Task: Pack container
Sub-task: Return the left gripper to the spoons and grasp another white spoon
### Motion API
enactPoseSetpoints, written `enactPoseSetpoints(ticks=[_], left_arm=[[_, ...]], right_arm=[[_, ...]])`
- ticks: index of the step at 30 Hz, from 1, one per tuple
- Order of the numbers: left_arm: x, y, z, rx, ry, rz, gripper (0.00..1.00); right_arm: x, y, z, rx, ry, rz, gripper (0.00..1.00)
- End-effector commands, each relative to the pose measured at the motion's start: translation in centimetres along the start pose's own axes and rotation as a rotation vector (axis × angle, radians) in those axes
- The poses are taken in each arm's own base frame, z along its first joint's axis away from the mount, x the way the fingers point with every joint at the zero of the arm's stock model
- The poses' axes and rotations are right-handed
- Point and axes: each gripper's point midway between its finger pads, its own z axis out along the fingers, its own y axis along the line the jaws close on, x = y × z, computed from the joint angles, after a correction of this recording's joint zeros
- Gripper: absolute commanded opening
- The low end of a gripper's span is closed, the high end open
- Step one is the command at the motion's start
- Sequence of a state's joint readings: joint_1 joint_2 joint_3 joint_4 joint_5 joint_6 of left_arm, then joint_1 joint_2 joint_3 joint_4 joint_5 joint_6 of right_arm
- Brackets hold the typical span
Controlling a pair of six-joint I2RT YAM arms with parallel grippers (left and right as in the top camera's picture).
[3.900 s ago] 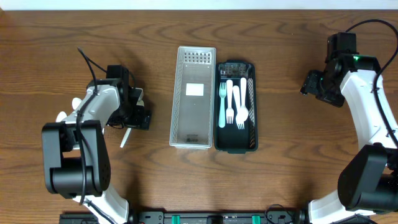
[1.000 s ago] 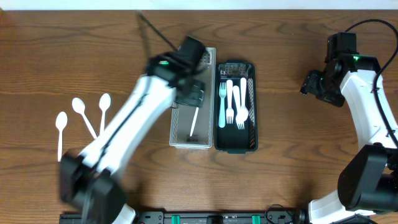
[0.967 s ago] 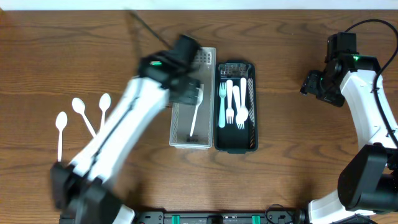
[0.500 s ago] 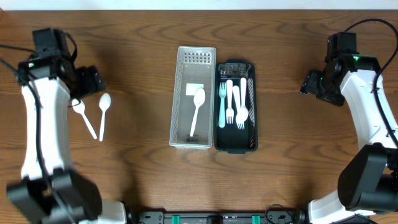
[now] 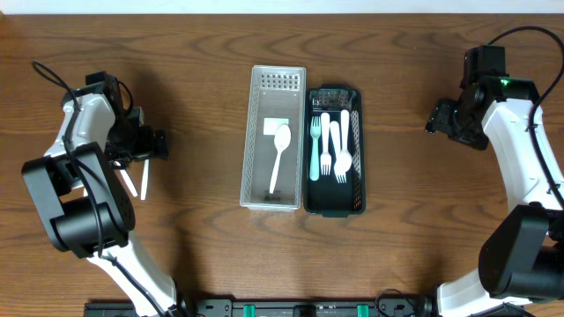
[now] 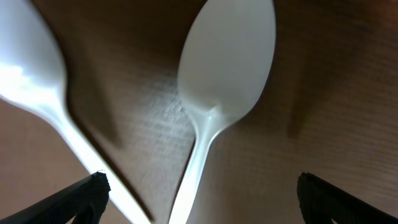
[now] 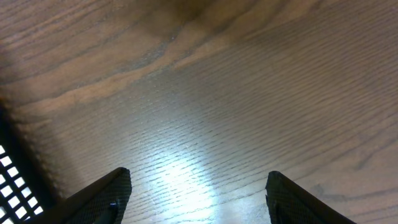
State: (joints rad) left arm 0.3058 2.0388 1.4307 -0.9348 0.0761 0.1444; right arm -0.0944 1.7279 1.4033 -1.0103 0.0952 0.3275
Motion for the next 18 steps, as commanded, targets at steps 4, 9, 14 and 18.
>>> enactPoseSetpoints(ticks=[4,9,14,18], left_arm=[[-0.3,-0.3,1.1,0.023,0.008,0.071,0.98],[-0.3,-0.3,1.9,0.024,0.019,0.071,0.98],[-0.4,-0.3,2.0,0.023,0.015,0.071,0.98],[-0.3,-0.3,2.0,0.023,0.019,0.071,0.98]], right_arm=[[0.2,-0.5,0.4,0.019,0.012,-0.011,0.73],[0.3,-0.5,0.4,0.02,0.015,-0.011,0.73],[0.3,-0.5,0.4,0.02,0.015,-0.011,0.73],[0.2,-0.5,0.4,0.02,0.014,-0.011,0.73]])
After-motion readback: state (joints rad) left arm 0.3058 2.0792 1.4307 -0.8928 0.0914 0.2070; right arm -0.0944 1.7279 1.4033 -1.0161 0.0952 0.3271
